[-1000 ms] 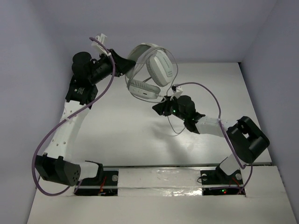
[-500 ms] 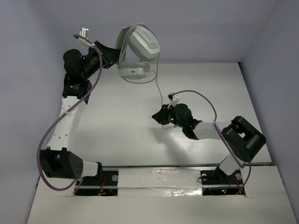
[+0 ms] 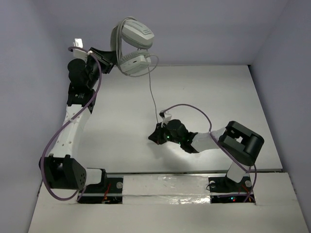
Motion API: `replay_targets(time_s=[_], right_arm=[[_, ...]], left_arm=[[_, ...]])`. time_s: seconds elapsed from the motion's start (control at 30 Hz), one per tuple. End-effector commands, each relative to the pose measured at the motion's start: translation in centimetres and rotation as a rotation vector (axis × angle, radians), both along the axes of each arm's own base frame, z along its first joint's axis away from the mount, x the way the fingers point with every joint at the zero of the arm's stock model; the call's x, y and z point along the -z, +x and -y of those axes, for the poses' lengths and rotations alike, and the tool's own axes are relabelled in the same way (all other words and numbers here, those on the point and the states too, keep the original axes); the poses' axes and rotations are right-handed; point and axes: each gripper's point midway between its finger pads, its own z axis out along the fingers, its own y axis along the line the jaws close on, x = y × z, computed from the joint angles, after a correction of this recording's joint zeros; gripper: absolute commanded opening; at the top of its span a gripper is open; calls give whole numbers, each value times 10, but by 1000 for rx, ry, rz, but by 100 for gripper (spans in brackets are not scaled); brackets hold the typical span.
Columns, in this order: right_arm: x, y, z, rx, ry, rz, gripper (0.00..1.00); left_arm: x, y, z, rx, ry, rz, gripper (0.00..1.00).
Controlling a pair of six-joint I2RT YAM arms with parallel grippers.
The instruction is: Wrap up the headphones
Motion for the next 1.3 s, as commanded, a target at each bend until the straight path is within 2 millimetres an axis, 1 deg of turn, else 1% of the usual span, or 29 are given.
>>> replay_targets(time_s=[0.0,0.03,0.07,0.1,0.13,0.17,0.2,0.23,0.27,0.3,0.33,0.43,0.47,0.53,0.57,0.6,0.63,0.67,0.7,0.73,0.77,0.8,0.83,0.87,0.9,0.97,1.13,1.2,1.27], right_arm=[[-24,-30,-30,-91,41,23,0],[-20,-42,-33,-116,6,6,0],[-30,-47,-42,-135,5,27,0],[-37,-55,-47,-157,1,32,0],[-33,-71,-52,-198,-28,14,0],[-46,-76,-62,-225,-15,26,0],[-50,-82,-67,-246,-25,28,0],[-45,-91,-66,-269,-78,10,0],[-51,-102,-71,-294,-100,35,0],[-67,-105,-80,-308,-95,55,0],[-69,-113,-74,-322,-146,47,0],[-92,-122,-65,-337,-218,81,0],[-111,-123,-62,-342,-203,103,0],[-131,-125,-51,-356,-231,112,0],[-139,-124,-45,-358,-248,137,0],[-152,-118,-36,-324,-263,169,0],[-162,-115,-25,-310,-303,179,0],[-170,-110,-18,-288,-329,210,0],[-189,-100,-5,-225,-331,256,0],[-195,-97,4,-208,-352,275,0],[-210,-92,10,-188,-351,317,0],[-218,-81,20,-123,-377,352,0],[-223,-77,30,-98,-404,366,0],[-227,-70,36,-77,-423,390,0],[-236,-62,42,-32,-438,419,0],[-237,-51,53,14,-498,437,0],[-245,-19,81,169,-583,495,0],[-248,-4,93,220,-610,511,0],[-247,5,97,249,-620,532,0]], left_arm=[[-64,-25,-38,-209,-74,188,0],[-60,-22,-48,-272,-80,180,0],[-42,-18,-52,-295,-75,145,0],[-36,-18,-56,-319,-73,136,0],[-26,-18,-50,-320,-65,116,0],[-4,-12,-58,-393,-53,73,0],[5,-12,-62,-435,-7,67,0],[16,-11,-57,-452,25,45,0],[35,-8,-65,-522,60,7,0],[47,-6,-65,-547,126,-6,0],[58,-4,-63,-561,167,-28,0],[96,0,-51,-609,350,-103,0],[106,-3,-42,-625,399,-125,0],[126,-3,-33,-638,515,-155,0],[133,-5,-35,-670,554,-181,0],[142,-7,-23,-647,587,-192,0],[145,-10,-18,-641,605,-194,0],[155,-13,-13,-627,658,-206,0],[164,-18,-2,-607,693,-212,0],[169,-21,1,-599,722,-213,0],[183,-26,4,-581,770,-228,0],[188,-30,8,-565,785,-232,0],[193,-33,16,-532,801,-226,0],[204,-39,21,-489,830,-238,0],[205,-41,23,-470,828,-234,0],[213,-51,35,-390,871,-233,0],[207,-64,43,-296,906,-231,0],[204,-70,51,-225,901,-211,0],[203,-77,65,-130,896,-181,0]])
